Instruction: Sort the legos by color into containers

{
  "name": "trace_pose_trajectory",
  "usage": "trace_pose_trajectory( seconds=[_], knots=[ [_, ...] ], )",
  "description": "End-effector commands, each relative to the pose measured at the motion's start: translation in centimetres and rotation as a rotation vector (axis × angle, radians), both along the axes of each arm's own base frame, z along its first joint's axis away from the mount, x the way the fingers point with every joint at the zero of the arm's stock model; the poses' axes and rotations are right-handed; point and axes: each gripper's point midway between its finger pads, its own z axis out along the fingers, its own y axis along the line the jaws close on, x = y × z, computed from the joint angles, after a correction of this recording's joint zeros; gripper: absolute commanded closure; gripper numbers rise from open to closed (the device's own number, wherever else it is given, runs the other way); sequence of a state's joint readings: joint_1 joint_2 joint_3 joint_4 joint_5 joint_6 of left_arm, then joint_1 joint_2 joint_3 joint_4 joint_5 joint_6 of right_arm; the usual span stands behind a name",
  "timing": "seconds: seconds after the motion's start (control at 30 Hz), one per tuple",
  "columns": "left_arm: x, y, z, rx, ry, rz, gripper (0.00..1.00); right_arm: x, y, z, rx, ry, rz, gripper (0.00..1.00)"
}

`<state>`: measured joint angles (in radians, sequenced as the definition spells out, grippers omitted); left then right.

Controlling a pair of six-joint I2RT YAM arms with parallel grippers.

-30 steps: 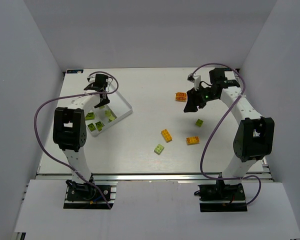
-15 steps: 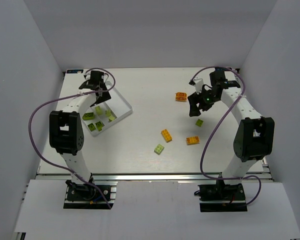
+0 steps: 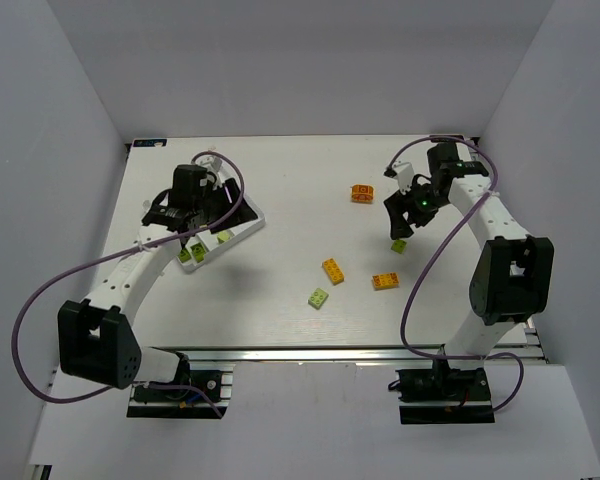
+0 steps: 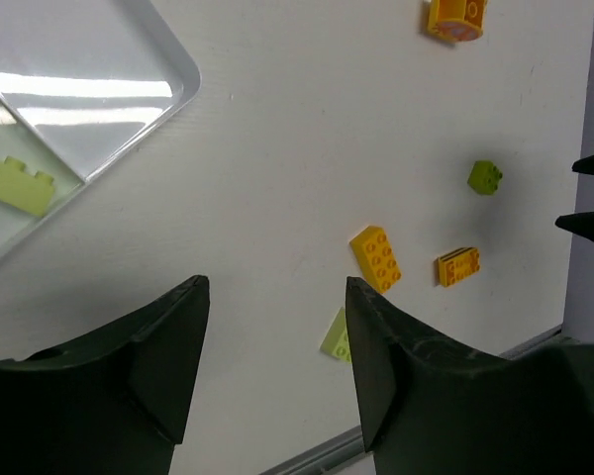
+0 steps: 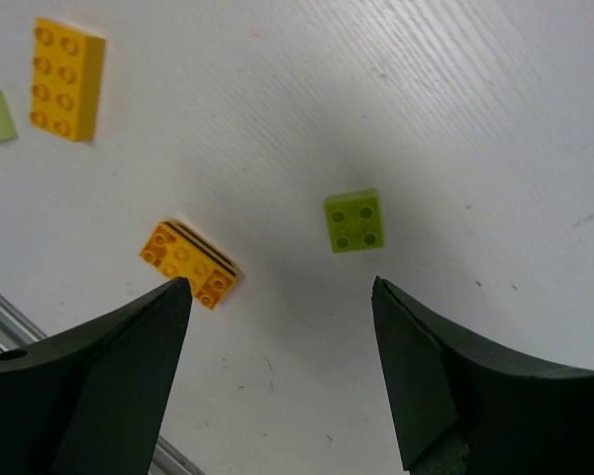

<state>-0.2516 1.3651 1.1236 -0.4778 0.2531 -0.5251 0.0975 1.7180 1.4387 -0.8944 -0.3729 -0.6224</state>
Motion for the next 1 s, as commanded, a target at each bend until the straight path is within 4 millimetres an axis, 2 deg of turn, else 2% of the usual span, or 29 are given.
trace_pose_trajectory(
  seconds=[0.0,0.07,0.1,0.2,0.33,0.53,0.67,0.83,0.97],
  knots=[
    [-2.3,0.0,1.2,-0.039,-0.010,-0.037,0.32,-1.4,2.3,2.5,0.115,-0.016,0.122,0.21],
    [-3.1,-0.8,1.1,-0.066,-0.008,-0.066,0.32,-1.4,2.5,1.9,0.096,-0.010,0.115,0.22],
    [-4.0,-1.3,0.1,-0.075,0.021,-0.085,0.31,-0.9,1.4,0.8,0.033,-0.020,0.087,0.22],
    [-5.0,-1.6,-0.4,-0.111,0.030,-0.077,0.30,-0.3,-0.6,-1.1,-0.081,-0.002,0.022,0.23],
    [-6.4,-2.0,-1.2,-0.134,0.048,-0.073,0.30,-0.6,-2.1,-2.7,-0.153,0.007,0.007,0.23],
    [-6.5,-2.0,-1.2,-0.116,0.061,-0.069,0.29,-0.2,-2.2,-5.3,-0.180,0.034,0.041,0.23],
    [-6.4,-1.8,-0.9,-0.109,0.059,-0.057,0.29,1.4,-1.8,-6.1,-0.174,0.035,0.060,0.23],
    [-6.7,-1.4,-0.2,-0.112,0.037,-0.032,0.28,1.4,-1.7,-8.7,-0.193,0.085,0.090,0.26],
    [-7.2,-0.9,0.3,-0.107,0.023,-0.016,0.28,2.2,-1.9,-9.8,-0.220,0.048,0.082,0.28]
  ],
)
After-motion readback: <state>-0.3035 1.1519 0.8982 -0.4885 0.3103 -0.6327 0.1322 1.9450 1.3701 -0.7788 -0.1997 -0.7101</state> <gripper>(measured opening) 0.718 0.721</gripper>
